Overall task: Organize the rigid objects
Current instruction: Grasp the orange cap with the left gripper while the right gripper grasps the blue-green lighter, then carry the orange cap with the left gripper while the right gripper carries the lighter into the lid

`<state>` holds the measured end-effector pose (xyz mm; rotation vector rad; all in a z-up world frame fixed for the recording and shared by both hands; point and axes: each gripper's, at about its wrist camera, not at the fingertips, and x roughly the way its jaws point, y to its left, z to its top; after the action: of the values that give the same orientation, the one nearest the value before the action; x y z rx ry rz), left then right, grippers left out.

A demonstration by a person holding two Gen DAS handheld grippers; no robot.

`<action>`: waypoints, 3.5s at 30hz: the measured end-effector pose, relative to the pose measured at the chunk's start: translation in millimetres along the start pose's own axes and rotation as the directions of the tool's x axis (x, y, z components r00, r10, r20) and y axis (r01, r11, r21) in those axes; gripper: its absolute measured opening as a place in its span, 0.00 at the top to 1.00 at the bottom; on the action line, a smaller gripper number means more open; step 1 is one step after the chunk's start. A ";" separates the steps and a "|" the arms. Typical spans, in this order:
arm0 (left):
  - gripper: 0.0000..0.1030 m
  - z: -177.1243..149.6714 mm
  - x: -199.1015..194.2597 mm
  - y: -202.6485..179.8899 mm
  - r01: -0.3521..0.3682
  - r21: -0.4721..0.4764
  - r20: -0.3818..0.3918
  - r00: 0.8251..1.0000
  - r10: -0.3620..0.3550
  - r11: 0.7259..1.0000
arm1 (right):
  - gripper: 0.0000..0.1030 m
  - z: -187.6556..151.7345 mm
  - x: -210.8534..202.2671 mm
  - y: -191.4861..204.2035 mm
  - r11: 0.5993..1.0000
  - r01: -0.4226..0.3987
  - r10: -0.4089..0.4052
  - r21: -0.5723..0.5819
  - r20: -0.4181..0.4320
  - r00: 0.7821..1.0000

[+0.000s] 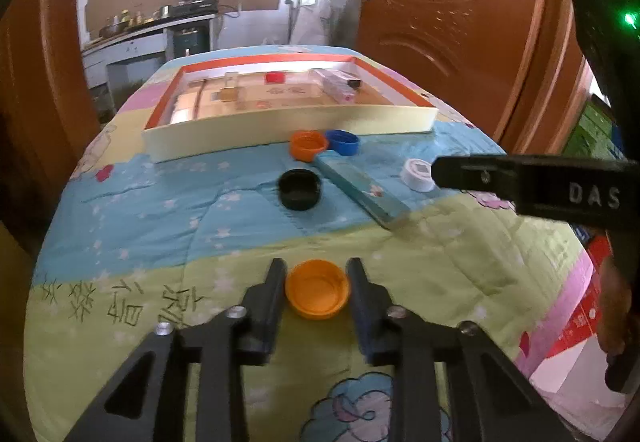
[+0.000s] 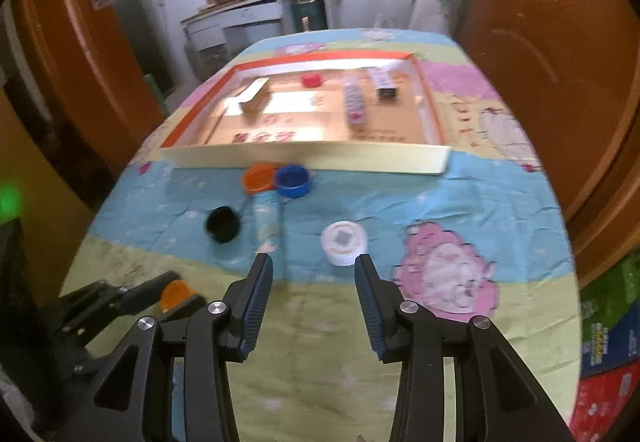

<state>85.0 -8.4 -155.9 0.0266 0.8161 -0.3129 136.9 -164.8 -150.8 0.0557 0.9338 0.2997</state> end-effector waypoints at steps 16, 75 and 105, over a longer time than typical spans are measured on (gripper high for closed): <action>0.70 2.9 -11.6 45.3 -0.015 -0.134 0.013 1.000 0.017 0.991 | 0.58 25.8 64.8 28.2 0.993 -0.078 0.066 -0.086 -0.135 0.989; 0.70 95.6 -26.1 40.1 -0.028 -0.086 0.153 0.987 0.041 0.996 | 0.79 49.0 -2.2 7.8 0.998 -0.010 0.012 -0.057 0.030 0.999; 0.70 150.4 26.8 61.0 -0.052 -0.121 0.133 0.989 0.068 0.991 | 0.79 113.3 47.1 -3.9 0.996 -0.064 0.066 -0.066 0.026 0.998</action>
<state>226.6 21.3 -77.7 -0.0797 0.6945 -0.2069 254.5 -146.2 -120.8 0.0306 0.8950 0.3882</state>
